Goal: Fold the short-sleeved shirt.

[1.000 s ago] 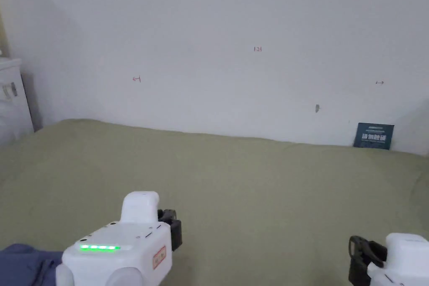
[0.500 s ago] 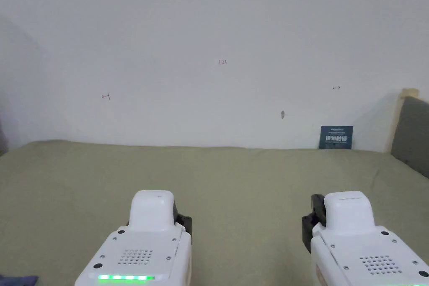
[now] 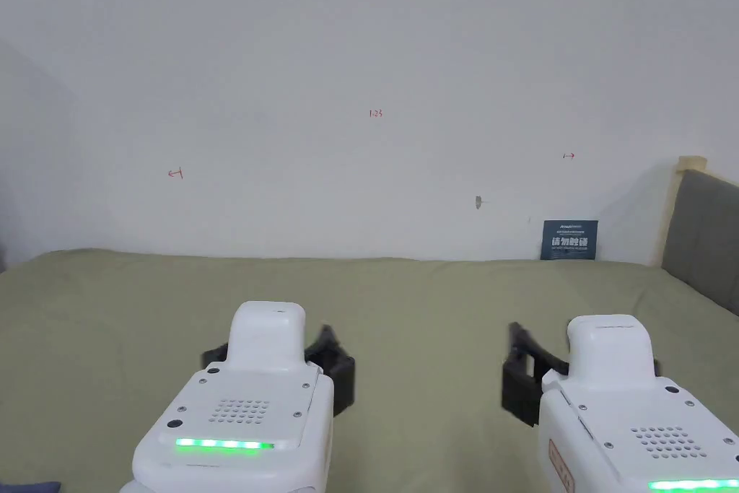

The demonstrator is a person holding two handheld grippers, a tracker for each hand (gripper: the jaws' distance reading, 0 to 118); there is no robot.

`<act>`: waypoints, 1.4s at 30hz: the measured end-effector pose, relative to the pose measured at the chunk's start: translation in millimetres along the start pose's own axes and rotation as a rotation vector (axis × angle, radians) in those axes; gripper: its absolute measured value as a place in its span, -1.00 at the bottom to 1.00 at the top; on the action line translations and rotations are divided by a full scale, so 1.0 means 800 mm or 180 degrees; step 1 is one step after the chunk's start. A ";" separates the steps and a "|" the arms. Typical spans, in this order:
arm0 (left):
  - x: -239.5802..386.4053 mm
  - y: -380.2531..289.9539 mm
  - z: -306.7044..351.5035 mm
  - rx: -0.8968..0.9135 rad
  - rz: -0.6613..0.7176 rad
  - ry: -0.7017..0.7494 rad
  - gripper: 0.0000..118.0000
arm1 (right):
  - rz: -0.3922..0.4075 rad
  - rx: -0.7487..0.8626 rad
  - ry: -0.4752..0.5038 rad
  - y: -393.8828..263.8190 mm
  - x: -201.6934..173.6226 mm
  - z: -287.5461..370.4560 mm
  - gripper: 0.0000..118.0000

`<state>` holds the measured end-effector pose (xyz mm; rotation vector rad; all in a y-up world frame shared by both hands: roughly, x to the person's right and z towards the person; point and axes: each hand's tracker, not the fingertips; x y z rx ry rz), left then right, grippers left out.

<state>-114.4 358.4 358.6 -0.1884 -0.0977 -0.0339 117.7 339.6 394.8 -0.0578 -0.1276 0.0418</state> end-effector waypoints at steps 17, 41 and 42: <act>-0.013 -0.007 0.006 0.0047 0.0084 0.0109 1.00 | -0.0006 -0.0010 -0.0046 -0.003 0.004 0.004 0.99; -0.010 -0.017 0.022 0.0000 0.0189 0.0053 1.00 | 0.0046 -0.0069 -0.0018 -0.009 -0.001 0.002 1.00; -0.011 -0.017 0.021 -0.0014 0.0190 0.0053 1.00 | 0.0059 -0.0070 0.0001 -0.009 -0.002 0.000 1.00</act>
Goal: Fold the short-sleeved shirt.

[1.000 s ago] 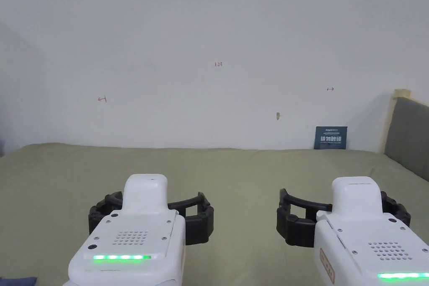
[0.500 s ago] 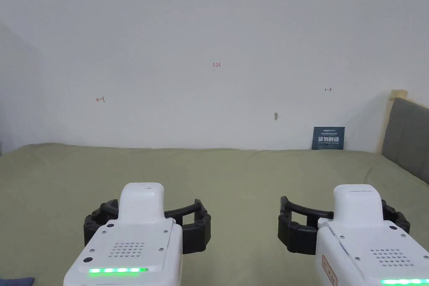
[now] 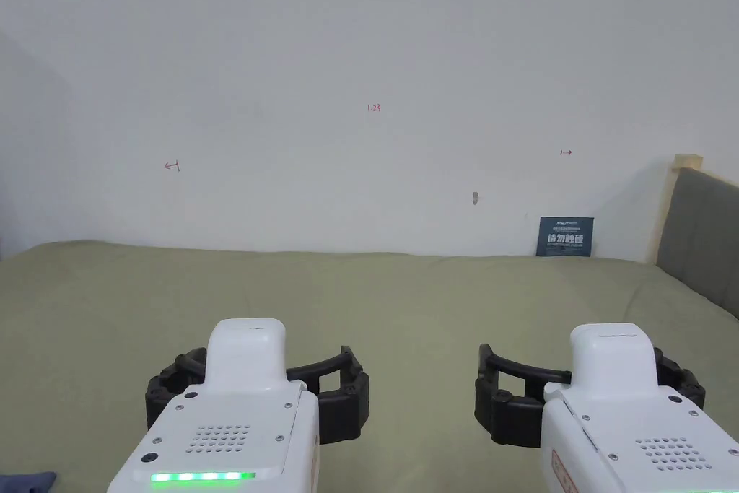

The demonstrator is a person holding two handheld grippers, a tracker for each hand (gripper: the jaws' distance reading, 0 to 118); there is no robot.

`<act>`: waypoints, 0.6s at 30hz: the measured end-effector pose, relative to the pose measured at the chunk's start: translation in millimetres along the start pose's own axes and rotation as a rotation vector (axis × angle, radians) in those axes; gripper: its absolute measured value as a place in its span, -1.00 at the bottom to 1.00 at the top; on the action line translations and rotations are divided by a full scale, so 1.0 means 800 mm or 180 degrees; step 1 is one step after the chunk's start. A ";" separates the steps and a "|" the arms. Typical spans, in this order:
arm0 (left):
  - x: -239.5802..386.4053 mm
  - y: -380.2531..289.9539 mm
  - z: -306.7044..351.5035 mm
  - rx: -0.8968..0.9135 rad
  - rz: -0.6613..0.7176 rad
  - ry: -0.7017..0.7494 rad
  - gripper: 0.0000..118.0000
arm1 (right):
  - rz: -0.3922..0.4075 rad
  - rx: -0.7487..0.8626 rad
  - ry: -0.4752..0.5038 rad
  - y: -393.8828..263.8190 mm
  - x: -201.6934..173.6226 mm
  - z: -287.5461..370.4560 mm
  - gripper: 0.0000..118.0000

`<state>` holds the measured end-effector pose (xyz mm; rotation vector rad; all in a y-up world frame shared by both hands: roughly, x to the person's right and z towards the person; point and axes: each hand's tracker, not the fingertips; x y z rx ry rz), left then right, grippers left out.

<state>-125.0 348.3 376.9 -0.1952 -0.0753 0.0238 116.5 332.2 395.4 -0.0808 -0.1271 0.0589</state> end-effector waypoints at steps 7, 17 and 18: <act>0.000 0.001 -0.001 -0.0044 -0.0009 0.0013 1.00 | 0.0010 0.0014 0.0117 0.007 0.000 0.001 1.00; 0.001 0.008 0.002 -0.0041 -0.0004 -0.0001 1.00 | -0.0124 -0.0153 0.0048 0.009 -0.001 0.006 1.00; 0.002 0.008 0.002 -0.0049 -0.0019 0.0008 1.00 | -0.0194 -0.0135 0.0202 0.010 0.002 0.008 1.00</act>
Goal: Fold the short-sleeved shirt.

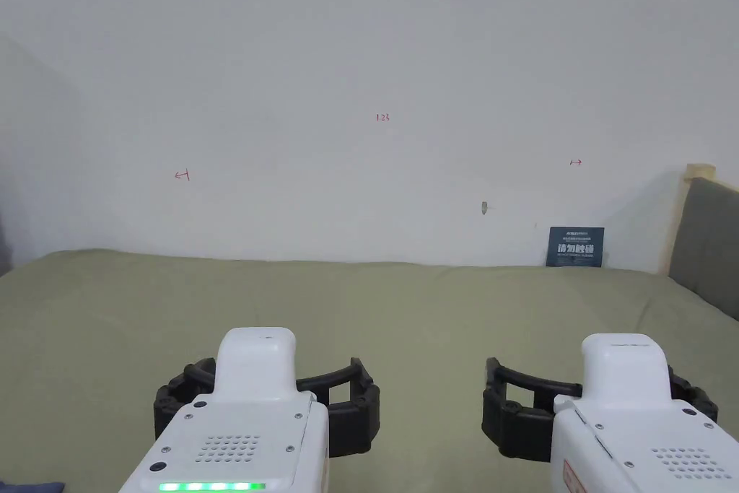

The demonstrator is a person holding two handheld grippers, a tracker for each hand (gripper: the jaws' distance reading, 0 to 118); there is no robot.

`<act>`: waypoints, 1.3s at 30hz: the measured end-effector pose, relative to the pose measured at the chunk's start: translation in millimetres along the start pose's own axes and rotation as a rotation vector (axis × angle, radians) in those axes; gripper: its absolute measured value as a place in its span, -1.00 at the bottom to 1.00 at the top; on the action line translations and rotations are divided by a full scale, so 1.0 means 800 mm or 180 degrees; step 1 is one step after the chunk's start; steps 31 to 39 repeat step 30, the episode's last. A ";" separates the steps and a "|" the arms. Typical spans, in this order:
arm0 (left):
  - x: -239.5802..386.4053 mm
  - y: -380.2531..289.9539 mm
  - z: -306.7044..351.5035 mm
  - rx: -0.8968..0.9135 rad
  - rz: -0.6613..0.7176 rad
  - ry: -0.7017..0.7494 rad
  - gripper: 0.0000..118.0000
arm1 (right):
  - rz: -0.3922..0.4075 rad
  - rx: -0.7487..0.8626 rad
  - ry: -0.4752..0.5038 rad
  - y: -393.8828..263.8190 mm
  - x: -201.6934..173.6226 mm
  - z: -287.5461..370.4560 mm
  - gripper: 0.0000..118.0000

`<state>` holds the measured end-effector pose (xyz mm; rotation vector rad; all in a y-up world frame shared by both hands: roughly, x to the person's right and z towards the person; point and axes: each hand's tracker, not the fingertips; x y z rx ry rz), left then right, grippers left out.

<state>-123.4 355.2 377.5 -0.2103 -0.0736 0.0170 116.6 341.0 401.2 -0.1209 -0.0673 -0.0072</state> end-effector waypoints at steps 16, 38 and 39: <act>-0.005 0.002 0.000 -0.0038 0.0075 -0.0029 1.00 | 0.0083 -0.0060 -0.0154 0.006 -0.014 0.000 1.00; -0.004 0.004 0.000 -0.0044 0.0100 -0.0037 1.00 | 0.0021 -0.0095 -0.0138 0.009 -0.010 -0.001 0.99; -0.004 0.004 0.000 -0.0044 0.0100 -0.0037 1.00 | 0.0021 -0.0095 -0.0138 0.009 -0.010 -0.001 0.99</act>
